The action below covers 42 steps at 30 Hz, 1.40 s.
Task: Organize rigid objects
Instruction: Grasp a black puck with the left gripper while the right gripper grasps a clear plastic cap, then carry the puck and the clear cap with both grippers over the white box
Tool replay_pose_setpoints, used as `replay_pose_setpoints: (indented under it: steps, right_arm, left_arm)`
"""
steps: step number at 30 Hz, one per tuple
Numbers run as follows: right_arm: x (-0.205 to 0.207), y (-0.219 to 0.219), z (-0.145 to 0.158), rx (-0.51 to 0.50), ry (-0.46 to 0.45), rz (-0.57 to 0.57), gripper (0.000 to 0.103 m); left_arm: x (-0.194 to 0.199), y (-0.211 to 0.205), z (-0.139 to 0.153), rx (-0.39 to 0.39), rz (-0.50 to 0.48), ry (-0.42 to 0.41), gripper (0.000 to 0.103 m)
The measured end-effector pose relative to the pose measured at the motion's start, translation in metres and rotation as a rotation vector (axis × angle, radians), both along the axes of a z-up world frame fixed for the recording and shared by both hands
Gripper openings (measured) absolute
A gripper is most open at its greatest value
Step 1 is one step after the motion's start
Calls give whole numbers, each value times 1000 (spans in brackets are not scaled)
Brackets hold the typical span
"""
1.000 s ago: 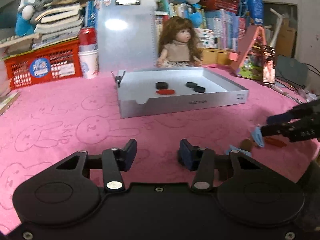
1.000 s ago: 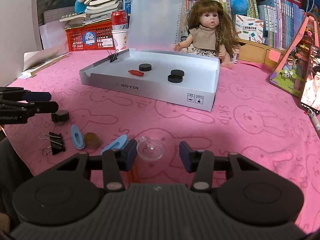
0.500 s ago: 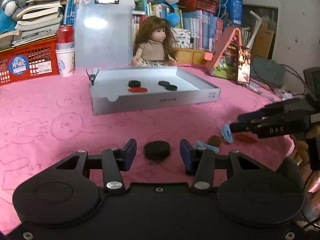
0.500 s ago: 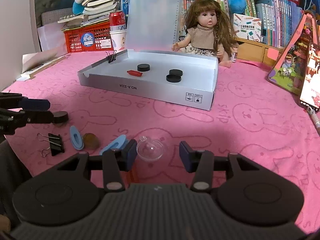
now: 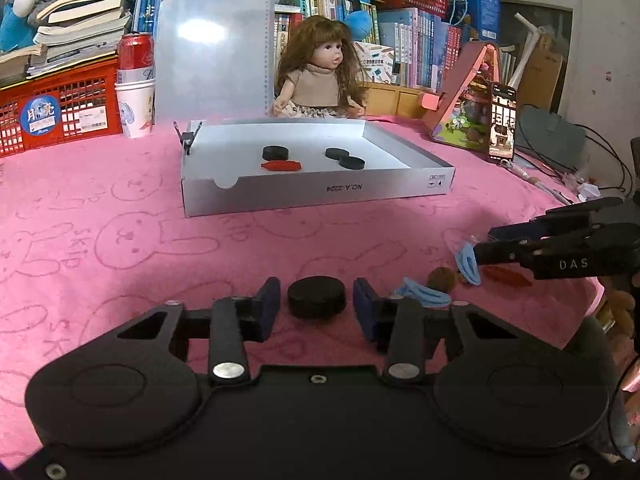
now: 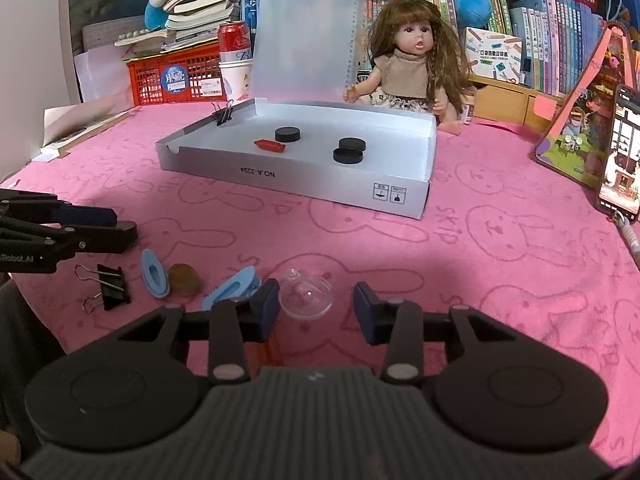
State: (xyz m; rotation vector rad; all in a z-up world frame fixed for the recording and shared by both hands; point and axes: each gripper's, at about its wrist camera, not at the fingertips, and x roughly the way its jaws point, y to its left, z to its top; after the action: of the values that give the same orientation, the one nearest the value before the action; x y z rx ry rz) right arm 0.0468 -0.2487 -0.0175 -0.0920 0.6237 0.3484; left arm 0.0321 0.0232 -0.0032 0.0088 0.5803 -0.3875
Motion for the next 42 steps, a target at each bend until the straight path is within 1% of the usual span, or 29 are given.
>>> replay_pose_setpoints:
  steps: [5,13,18,23,27,32,37,42]
  right_arm:
    - [-1,0,3,12,-15,-10,33]
    - [6,4,6,-8,-10,-34,33]
    - [14,3,13,15,-1,-66,33]
    - [23,3,21,26,3,-88,33]
    - [32,4,28,30,3,-117,33]
    - [47,4,37,66,8,-153,33]
    - [63,8,43,66,-8,-173,33]
    - [76,19,40,45,-44,-187,33]
  left_arm:
    - [0,-1,0,-18,22,-9,31]
    - [5,2,13,-48,47,-17,31]
    - [17,7,25,-40,107,-22,31]
    - [30,7,35,-29,139,-24,31]
    - [39,2,40,-22,145,-24,31]
    - [52,-9,49,-7,145,-48,31]
    - [66,-17,55,-8,135,-66,31]
    - [81,-26,57,-18,132,-91,31]
